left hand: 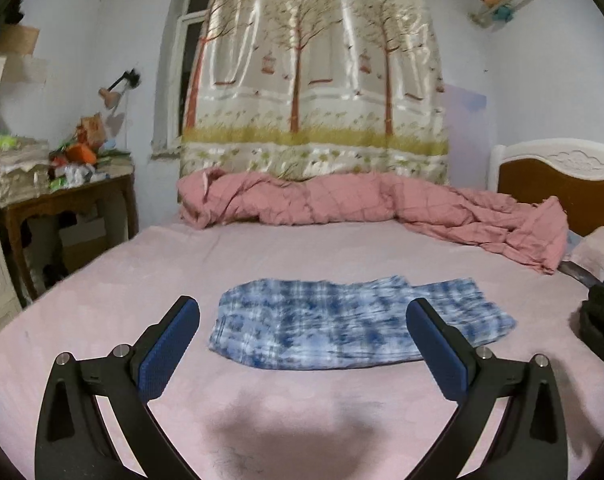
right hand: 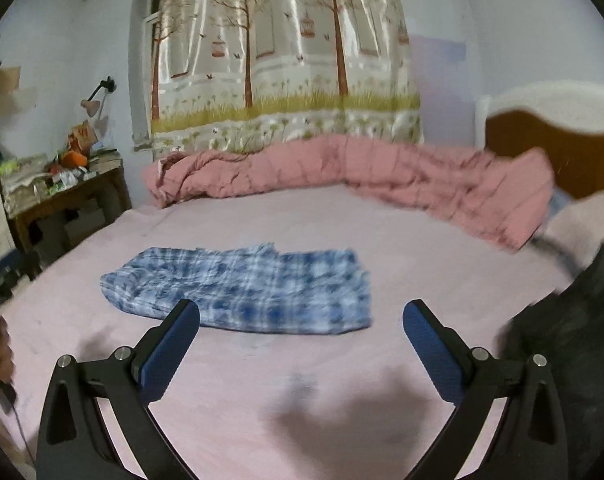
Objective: Fold large clothes
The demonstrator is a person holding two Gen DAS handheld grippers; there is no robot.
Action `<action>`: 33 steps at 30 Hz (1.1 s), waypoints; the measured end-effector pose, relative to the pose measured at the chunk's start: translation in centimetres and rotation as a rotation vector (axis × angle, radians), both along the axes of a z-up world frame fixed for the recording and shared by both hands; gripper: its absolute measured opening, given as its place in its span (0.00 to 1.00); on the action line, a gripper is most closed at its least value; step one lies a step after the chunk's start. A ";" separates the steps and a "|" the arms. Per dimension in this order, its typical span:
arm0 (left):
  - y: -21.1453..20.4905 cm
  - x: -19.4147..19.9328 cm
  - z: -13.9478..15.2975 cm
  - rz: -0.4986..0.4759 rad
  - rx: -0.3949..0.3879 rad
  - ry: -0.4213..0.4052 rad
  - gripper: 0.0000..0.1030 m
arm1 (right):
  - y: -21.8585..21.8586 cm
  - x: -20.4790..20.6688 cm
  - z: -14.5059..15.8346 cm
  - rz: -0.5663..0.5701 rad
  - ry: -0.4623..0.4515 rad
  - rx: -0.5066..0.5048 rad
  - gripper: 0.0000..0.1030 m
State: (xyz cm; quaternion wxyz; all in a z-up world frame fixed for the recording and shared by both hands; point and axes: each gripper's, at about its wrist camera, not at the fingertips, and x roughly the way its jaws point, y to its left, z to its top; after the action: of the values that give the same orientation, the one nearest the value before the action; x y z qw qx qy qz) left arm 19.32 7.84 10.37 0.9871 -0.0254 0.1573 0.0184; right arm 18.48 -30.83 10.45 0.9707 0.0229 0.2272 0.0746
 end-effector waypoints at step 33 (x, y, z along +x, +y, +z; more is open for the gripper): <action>9.2 17.5 -15.2 0.024 -0.359 0.421 0.13 | -2.3 23.3 -16.8 -0.141 0.331 0.435 0.19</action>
State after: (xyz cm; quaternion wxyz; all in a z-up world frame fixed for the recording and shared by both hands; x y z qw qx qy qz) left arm 36.86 17.01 -4.85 0.9120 -0.1976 0.3594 0.0069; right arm 41.74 -33.16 -6.39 0.8954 0.2586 0.3591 0.0490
